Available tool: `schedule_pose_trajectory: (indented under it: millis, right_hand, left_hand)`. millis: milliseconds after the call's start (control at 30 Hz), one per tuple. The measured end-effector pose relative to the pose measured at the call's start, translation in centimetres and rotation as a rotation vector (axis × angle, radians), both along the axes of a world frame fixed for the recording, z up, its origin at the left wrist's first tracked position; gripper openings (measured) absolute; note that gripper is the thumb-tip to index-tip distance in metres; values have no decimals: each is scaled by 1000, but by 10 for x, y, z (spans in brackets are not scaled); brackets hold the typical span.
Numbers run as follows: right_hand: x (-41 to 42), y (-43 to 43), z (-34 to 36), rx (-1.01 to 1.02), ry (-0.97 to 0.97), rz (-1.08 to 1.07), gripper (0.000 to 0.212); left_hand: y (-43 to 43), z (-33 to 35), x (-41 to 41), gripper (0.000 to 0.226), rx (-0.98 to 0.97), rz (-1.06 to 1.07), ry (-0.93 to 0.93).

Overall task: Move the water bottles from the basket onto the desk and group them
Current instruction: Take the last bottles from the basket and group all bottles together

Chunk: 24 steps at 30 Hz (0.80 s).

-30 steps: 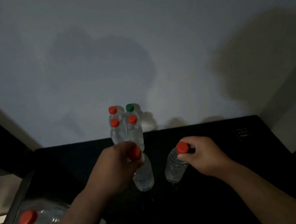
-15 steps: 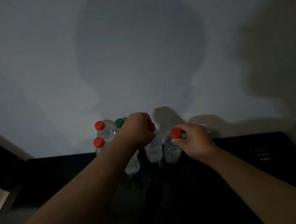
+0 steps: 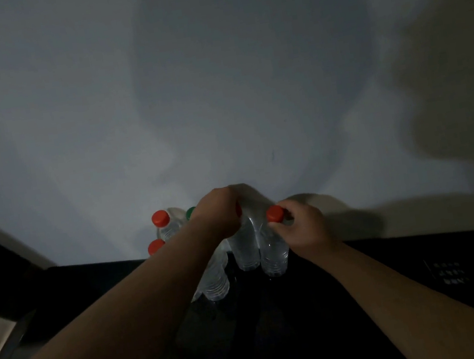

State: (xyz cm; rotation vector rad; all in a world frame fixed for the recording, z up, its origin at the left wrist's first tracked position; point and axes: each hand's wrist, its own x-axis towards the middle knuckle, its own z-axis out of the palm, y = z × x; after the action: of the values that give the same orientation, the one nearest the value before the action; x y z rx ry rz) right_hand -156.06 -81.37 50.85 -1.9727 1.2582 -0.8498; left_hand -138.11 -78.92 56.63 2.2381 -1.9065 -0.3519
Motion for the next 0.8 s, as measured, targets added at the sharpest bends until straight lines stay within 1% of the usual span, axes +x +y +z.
schedule_pose_trajectory:
  millis: [100, 167, 233, 267, 333, 367, 400, 433, 467, 533, 633, 667, 700, 767, 800]
  right_hand:
    - [0, 1, -14, 98, -11, 38, 21]
    - [-1, 3, -29, 208, -45, 33, 34]
    - [-2, 4, -41, 304, -73, 11, 43]
    - [-2, 5, -44, 341, -83, 16, 40]
    - [1, 6, -48, 397, -106, 99, 34]
    - [3, 6, -51, 413, -119, 147, 35]
    - [5, 7, -53, 417, -130, 167, 36]
    - [7, 8, -56, 403, -141, 163, 34]
    - [9, 7, -60, 390, -154, 142, 30]
    - [14, 6, -64, 373, -182, 69, 28]
    - [21, 4, -67, 360, -205, 10, 34]
    - [23, 4, -68, 356, -221, -1, 36]
    - [24, 4, -71, 356, -228, -19, 38]
    - [26, 7, -74, 380, -216, -39, 48]
    - [27, 10, -76, 395, -201, -43, 52]
  left_hand:
    - [4, 1, 3, 32, 30, -19, -24]
    - [15, 14, 8, 38, 8, -23, 20]
    - [33, 37, 24, 43, -126, 77, 165]
    - [45, 47, 37, 37, -225, 157, 258]
    - [63, 51, 80, 26, -388, 369, 500]
    - [69, 45, 102, 27, -404, 503, 648]
    - [74, 35, 120, 33, -353, 628, 781]
    - [76, 21, 133, 44, -252, 706, 863]
    - [77, 5, 140, 56, -129, 734, 920]
    - [77, -28, 147, 76, 66, 732, 1048]
    - [77, -54, 147, 100, 214, 721, 1269]
    - [76, -59, 146, 105, 248, 694, 1333]
    - [75, -60, 145, 104, 264, 677, 1355]
    - [74, -60, 142, 93, 269, 648, 1358]
    - [72, -63, 143, 95, 265, 639, 1373]
